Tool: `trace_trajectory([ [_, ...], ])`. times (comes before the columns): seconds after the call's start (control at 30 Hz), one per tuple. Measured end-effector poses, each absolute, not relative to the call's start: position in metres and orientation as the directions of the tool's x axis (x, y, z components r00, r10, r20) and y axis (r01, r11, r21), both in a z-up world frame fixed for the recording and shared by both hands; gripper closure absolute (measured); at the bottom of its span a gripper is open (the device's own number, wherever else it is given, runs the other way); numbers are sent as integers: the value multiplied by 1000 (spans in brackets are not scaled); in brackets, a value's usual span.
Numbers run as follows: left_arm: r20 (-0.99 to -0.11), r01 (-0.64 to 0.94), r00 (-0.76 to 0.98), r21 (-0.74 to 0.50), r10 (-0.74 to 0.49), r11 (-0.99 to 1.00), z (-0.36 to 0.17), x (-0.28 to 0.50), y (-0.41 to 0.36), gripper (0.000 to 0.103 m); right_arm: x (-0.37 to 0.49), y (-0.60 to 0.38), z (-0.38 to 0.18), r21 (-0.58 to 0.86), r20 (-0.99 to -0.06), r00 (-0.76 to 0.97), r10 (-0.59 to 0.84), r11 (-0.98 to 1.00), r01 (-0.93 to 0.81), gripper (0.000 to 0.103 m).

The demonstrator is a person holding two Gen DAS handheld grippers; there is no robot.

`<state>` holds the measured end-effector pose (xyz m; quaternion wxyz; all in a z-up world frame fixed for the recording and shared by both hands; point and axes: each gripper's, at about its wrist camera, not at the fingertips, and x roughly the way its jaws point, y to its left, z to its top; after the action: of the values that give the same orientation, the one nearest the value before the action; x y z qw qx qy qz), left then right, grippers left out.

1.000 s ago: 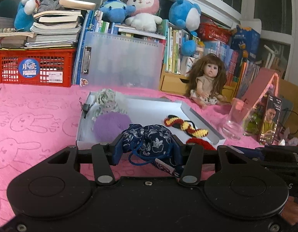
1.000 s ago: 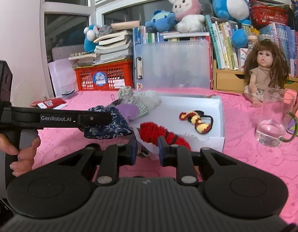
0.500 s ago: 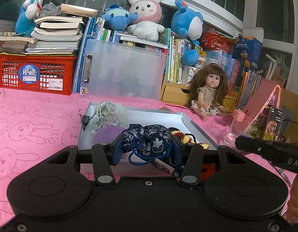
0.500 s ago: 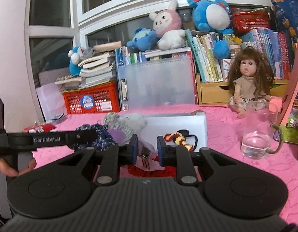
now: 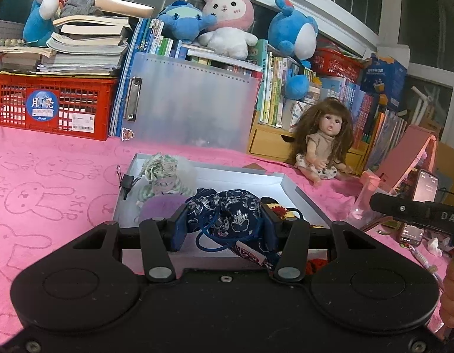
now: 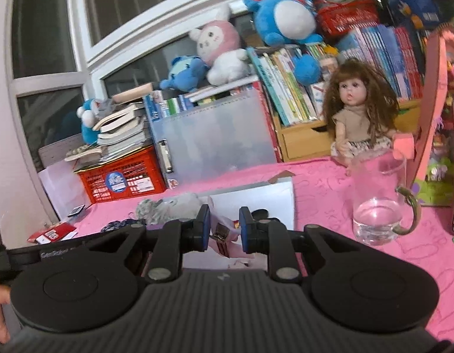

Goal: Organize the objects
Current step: 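Carry the blue bag toward the tray with the left while the right lifts the pink item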

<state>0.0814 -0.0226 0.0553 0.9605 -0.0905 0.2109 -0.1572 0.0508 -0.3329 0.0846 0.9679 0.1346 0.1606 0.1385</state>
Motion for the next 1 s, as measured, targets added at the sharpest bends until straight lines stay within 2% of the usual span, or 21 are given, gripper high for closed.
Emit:
trace_trajectory([
  [0.27,-405,263,853,-210,-328,942,45,100,-35,55,87,-347,66,406,-337,888,313,899,-163,79],
  [0.6,-448,249,842,-169,-299,954,25,126,-45,55,132,-343,48,458,-407,839,360,876,-153,79],
  [1.0,-490,208,821,-218,-291,953,20,169,-44,55,186,-325,47,384,-493,807,324,914,-132,79],
])
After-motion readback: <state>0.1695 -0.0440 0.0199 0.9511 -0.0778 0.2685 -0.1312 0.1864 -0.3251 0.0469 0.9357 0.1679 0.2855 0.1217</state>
